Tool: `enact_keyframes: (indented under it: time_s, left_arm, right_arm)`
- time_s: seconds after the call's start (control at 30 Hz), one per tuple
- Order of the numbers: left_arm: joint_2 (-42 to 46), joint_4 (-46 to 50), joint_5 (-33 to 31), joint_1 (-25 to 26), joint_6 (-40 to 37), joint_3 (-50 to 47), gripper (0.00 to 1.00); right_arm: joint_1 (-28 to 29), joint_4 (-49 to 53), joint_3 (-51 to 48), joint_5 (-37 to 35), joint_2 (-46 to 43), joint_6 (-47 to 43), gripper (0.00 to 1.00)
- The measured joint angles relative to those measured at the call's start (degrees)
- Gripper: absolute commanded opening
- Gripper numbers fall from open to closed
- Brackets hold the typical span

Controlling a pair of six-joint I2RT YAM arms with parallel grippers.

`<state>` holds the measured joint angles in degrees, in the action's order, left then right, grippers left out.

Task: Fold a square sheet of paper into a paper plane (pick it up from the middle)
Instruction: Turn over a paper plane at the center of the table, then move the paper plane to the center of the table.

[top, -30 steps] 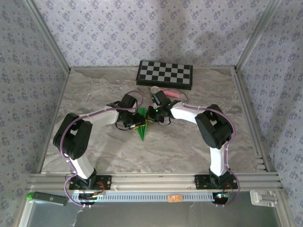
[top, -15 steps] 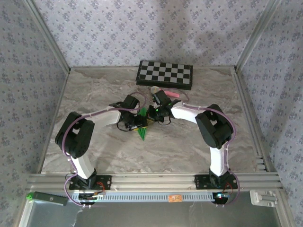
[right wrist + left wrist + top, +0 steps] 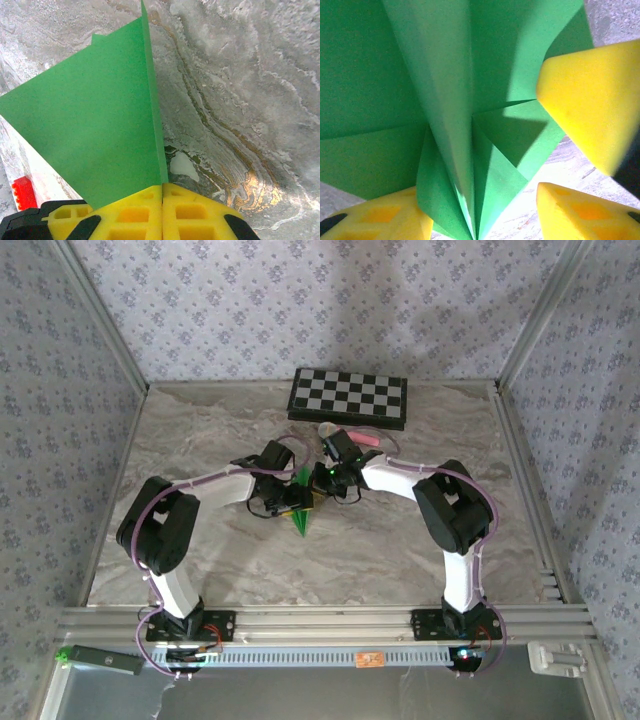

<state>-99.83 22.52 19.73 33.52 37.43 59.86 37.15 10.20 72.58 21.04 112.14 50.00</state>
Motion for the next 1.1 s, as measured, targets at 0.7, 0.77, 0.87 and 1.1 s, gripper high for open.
enact_keyframes:
  time_s: [0.7, 0.77, 0.87, 1.1]
  left_arm:
    - [0.0, 1.5, -4.2, 0.0, 1.8, 0.1, 0.17]
    - [0.0, 1.8, -4.4, 0.0, 1.8, 0.3, 0.14]
    - [0.0, 2.5, -4.9, 0.0, 1.4, 0.8, 0.1]
    - [0.5, 6.5, -7.2, -1.9, -1.9, 1.7, 0.09]
  right_arm:
    - [0.0, 0.0, 0.0, 0.5, 0.0, 0.0, 0.14]
    - [0.0, 0.1, 0.0, 0.4, 0.0, -0.1, 0.23]
    - [-0.1, 0.8, 0.0, -0.7, -0.7, -0.9, 0.4]
    - [-1.4, 4.9, -1.3, -10.0, -8.8, -5.8, 0.67]
